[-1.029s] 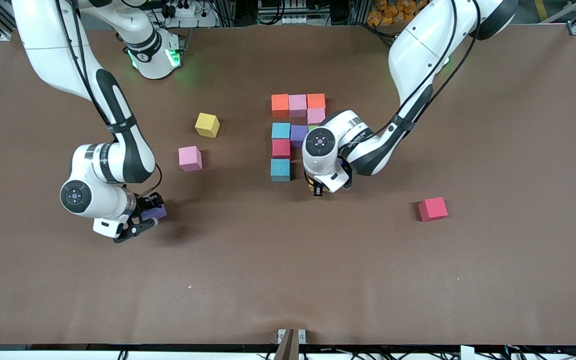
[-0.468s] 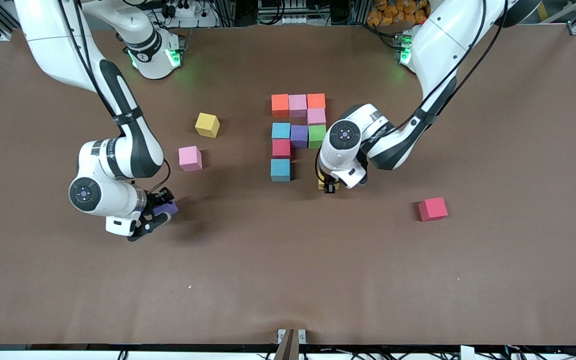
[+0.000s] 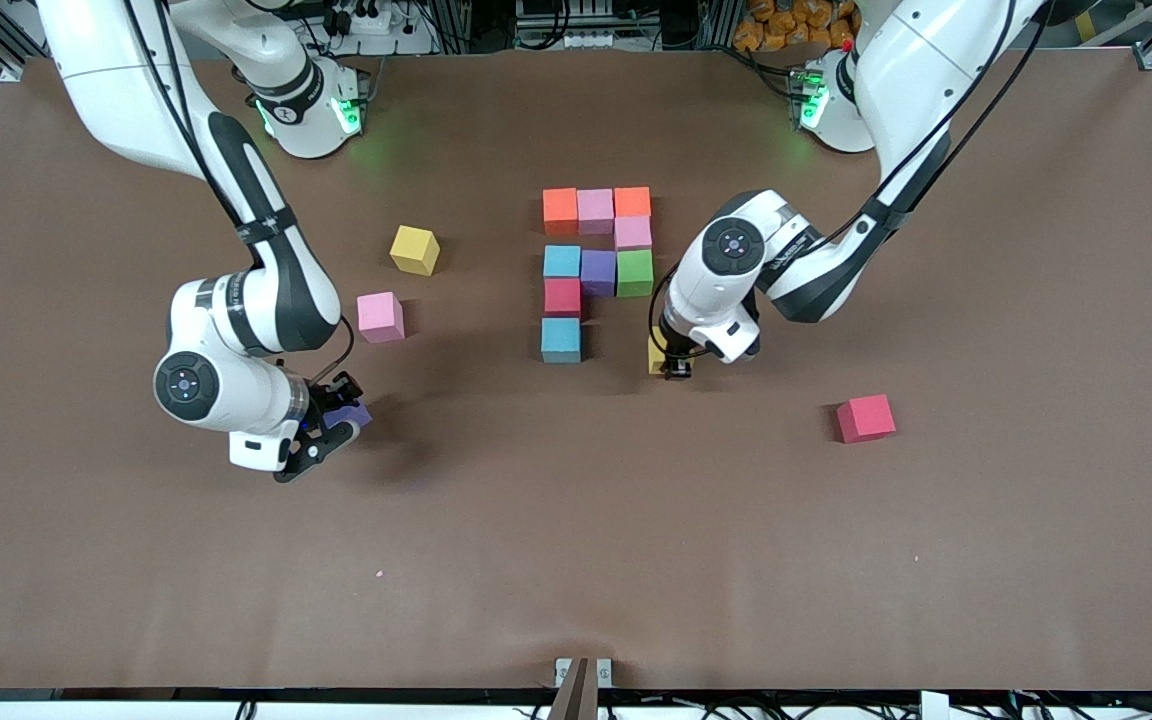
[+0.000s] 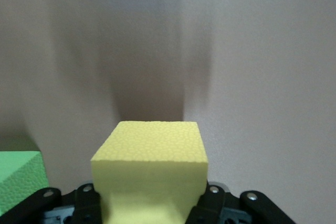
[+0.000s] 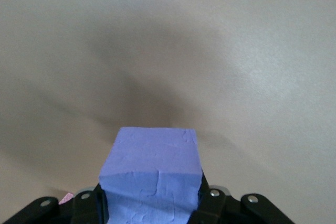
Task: Form number 2 with 11 blocks
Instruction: 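Hold yellow by the figure with the left gripper while the right gripper lifts purple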
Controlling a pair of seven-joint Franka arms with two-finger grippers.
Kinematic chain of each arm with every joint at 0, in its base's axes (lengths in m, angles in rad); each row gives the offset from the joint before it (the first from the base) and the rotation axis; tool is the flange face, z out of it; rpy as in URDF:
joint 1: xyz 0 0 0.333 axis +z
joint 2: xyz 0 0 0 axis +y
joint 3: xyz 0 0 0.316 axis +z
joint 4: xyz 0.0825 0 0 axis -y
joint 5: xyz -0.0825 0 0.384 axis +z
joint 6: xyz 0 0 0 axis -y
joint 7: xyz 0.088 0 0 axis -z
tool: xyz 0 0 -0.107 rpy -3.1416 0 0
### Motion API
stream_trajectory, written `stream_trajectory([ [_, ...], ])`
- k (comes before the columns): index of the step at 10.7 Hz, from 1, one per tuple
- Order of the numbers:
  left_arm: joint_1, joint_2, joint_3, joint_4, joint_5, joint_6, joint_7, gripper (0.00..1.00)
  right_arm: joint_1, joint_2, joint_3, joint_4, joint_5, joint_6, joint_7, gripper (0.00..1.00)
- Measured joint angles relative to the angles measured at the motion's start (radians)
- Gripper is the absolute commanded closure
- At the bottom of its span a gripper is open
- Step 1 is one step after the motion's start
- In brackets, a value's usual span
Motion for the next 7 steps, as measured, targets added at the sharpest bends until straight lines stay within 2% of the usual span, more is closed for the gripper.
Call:
stream_trajectory([
  [4,0.026,-0.02,-0.028,-0.032,0.0,0.033,-0.001,0.5,0.046,0.0,0.001,0.02,-0.01,-0.001,-0.014,0.71],
  [7,0.029,-0.025,-0.029,-0.034,0.0,0.035,-0.001,0.5,0.082,0.0,0.0,0.065,-0.102,-0.001,-0.047,0.71],
])
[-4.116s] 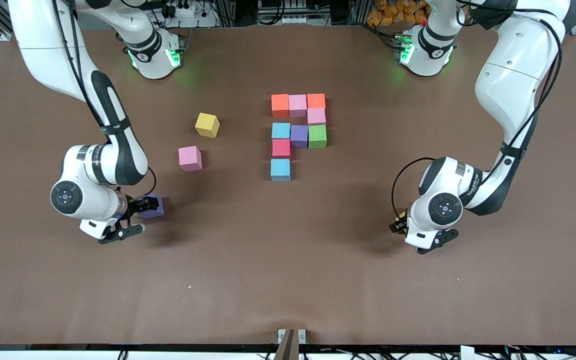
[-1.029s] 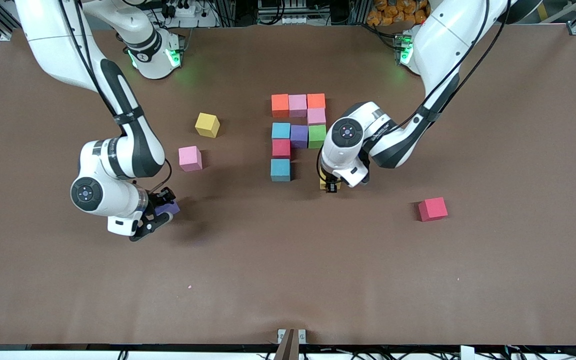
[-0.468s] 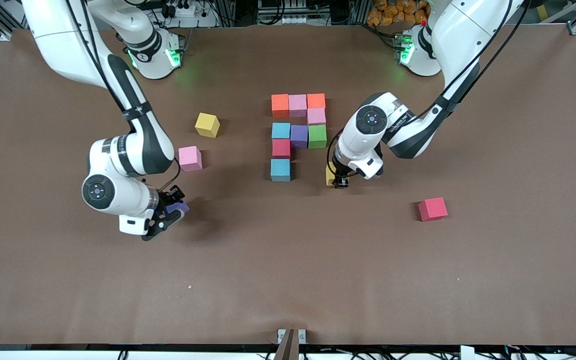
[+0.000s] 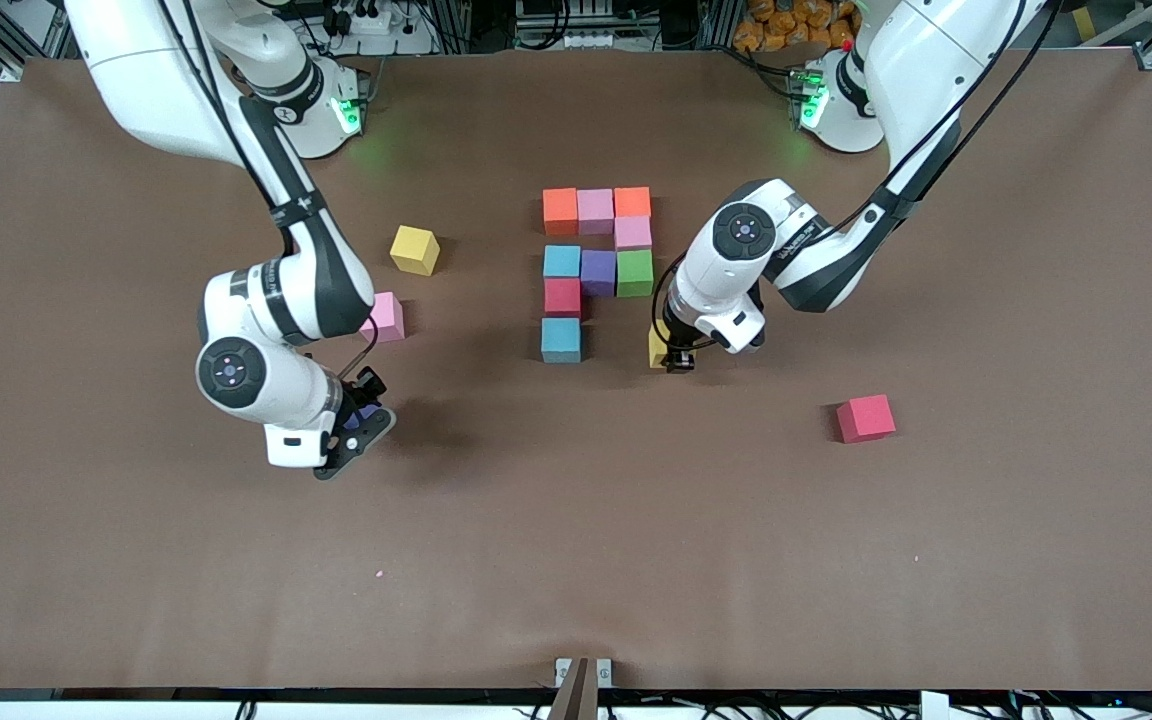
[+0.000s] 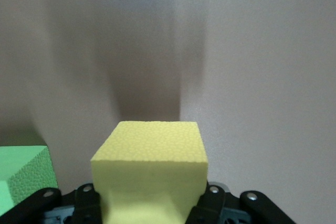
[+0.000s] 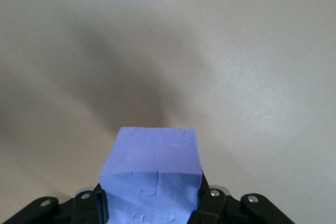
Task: Form number 2 with 11 blocks
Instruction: 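Hold yellow by the figure with the left gripper while the right gripper lifts purple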
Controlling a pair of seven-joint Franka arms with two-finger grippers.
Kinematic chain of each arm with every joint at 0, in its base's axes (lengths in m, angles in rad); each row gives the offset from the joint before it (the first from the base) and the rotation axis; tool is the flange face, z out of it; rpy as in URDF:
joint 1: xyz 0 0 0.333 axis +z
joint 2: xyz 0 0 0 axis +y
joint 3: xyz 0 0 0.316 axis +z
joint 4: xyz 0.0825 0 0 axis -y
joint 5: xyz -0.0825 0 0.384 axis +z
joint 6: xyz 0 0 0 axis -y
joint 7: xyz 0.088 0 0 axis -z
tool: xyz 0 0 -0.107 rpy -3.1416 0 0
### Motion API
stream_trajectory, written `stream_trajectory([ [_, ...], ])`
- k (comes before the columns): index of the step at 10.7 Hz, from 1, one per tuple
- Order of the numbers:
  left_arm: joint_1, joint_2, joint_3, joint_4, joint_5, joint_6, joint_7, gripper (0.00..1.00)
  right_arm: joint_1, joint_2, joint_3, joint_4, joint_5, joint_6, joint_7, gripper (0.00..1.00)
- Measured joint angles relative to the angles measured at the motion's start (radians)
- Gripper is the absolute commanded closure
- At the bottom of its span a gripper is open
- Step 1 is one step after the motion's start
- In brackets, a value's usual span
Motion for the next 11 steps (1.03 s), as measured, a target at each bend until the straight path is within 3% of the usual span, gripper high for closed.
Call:
stream_trajectory([
  [2,0.002,-0.003,0.0,0.0,0.0,0.001,0.0,0.5,0.011,0.0,0.0,0.021,-0.042,0.0,-0.047,0.71],
  [11,0.042,-0.038,-0.003,-0.013,0.0,0.001,0.007,0.49,0.01,0.001,-0.008,0.033,-0.047,0.002,-0.113,0.71],
])
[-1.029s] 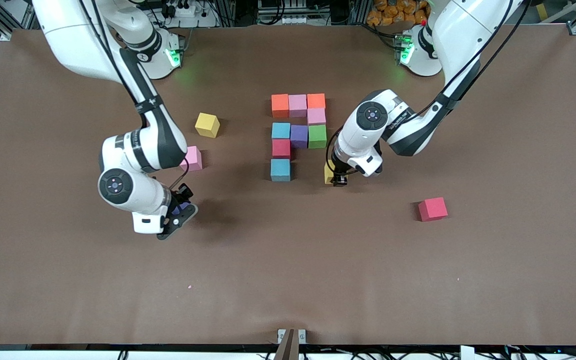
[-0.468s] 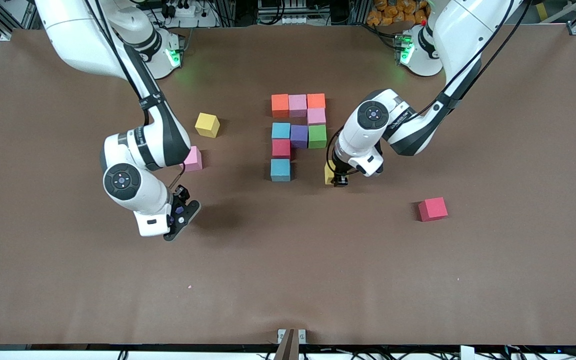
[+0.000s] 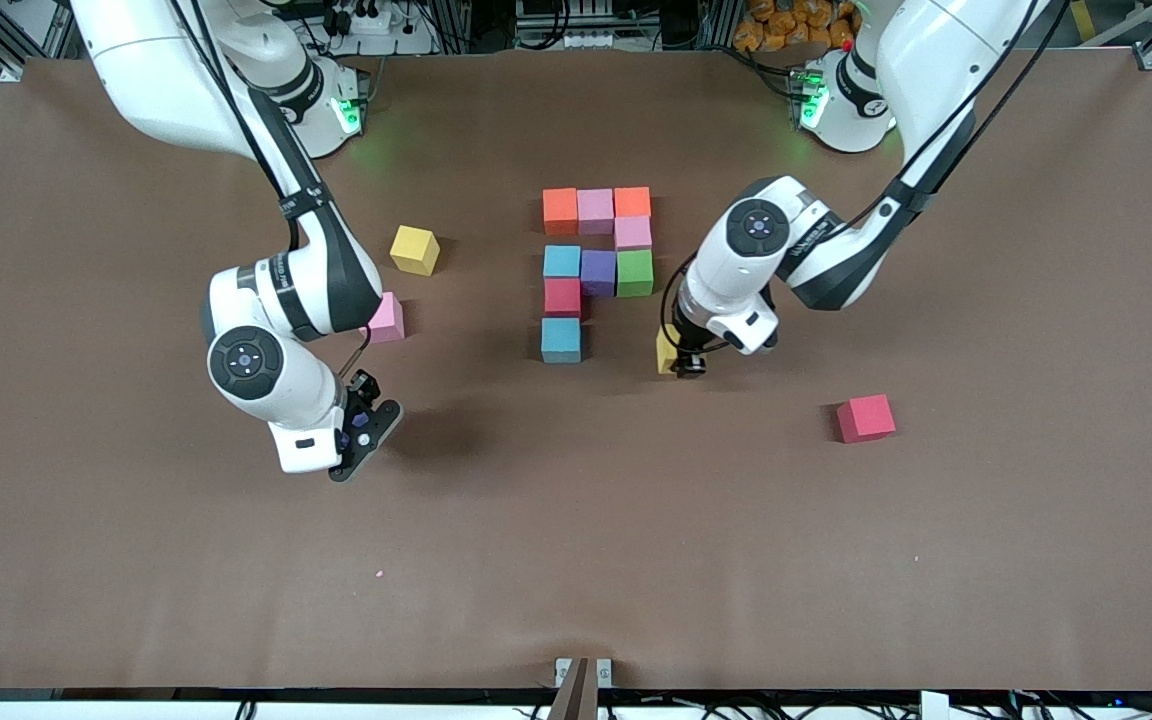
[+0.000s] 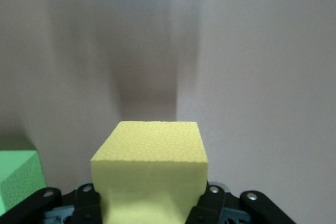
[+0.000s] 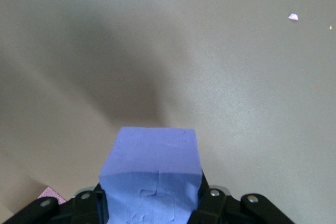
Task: Form number 2 with 11 blocks
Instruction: 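Hold yellow by the figure with the left gripper while the right gripper lifts purple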
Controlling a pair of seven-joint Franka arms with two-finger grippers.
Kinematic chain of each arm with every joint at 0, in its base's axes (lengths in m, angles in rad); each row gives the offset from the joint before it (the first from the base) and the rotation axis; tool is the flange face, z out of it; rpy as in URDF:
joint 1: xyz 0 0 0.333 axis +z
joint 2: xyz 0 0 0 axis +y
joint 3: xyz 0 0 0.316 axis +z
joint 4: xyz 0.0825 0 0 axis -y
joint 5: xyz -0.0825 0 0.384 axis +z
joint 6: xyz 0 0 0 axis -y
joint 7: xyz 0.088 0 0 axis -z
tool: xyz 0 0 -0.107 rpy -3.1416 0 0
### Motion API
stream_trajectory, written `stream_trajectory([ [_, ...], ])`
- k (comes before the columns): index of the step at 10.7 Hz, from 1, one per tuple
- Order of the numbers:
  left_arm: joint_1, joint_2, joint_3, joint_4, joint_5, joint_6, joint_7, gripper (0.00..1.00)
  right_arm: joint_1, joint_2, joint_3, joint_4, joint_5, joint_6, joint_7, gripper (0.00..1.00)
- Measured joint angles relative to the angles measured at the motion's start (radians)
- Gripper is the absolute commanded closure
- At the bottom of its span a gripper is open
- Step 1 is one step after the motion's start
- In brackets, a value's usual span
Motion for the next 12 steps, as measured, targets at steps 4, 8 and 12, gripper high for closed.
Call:
stream_trajectory([
  [4,0.008,-0.011,-0.004,-0.017,0.0,0.0,0.005,0.49,-0.002,0.0,-0.002,0.032,-0.006,0.0,-0.001,0.71],
  [8,0.019,-0.015,-0.004,-0.02,0.0,-0.016,0.025,0.49,-0.002,0.0,-0.001,0.037,-0.006,0.0,-0.018,0.71],
  [12,0.037,-0.029,-0.004,-0.02,0.0,-0.019,0.045,0.49,0.014,0.002,0.007,0.052,-0.005,0.001,-0.041,0.71],
])
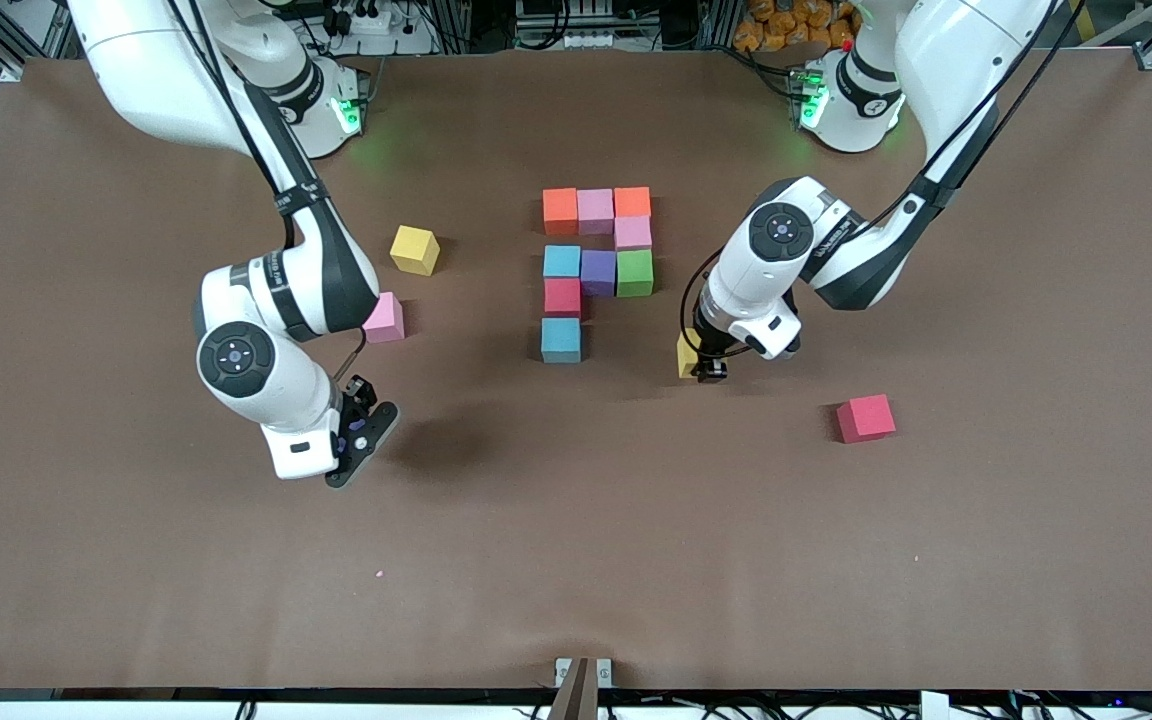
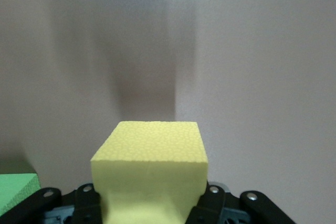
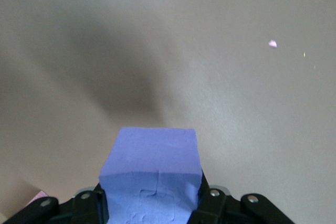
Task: Form number 2 with 11 blocks
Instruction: 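Hold yellow by the figure with the left gripper while the right gripper lifts purple, then lower the purple block beside the lower cyan block with the right gripper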
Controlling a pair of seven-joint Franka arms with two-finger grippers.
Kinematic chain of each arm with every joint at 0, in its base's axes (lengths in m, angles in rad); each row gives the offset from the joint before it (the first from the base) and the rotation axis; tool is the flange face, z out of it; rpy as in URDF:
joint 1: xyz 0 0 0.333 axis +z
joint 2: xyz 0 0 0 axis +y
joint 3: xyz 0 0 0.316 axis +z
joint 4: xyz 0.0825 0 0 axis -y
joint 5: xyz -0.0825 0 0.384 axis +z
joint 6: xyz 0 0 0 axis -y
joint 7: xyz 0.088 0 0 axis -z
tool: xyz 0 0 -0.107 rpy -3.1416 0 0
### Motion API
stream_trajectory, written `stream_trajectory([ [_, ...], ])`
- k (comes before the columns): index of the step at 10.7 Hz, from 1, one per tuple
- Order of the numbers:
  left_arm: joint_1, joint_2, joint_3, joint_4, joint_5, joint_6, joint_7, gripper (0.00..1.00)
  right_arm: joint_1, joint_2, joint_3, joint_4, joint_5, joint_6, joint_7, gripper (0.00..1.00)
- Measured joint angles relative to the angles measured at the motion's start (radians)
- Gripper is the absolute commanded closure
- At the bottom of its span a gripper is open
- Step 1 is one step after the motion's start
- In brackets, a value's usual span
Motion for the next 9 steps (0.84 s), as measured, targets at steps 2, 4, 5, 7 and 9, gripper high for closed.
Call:
stream_trajectory([
  [2,0.0,-0.006,-0.001,-0.001,0.0,-0.006,0.0,0.49,0.097,0.01,0.014,0.042,0.001,-0.001,-0.003,0.71],
  [4,0.0,-0.006,-0.001,-0.001,0.0,-0.008,0.0,0.49,0.232,0.058,0.017,0.103,0.002,-0.002,0.005,0.71],
  [5,0.001,-0.007,-0.001,-0.002,0.0,-0.009,0.001,0.49,0.282,0.092,0.018,0.133,0.006,-0.002,0.008,0.71],
  [7,0.002,-0.008,-0.001,-0.002,0.0,-0.009,0.003,0.49,0.336,0.157,0.046,0.2,0.013,-0.005,0.009,0.71],
  [9,0.005,-0.009,-0.001,-0.002,0.0,-0.009,0.018,0.49,0.351,0.207,0.094,0.277,0.013,-0.057,0.008,0.71],
])
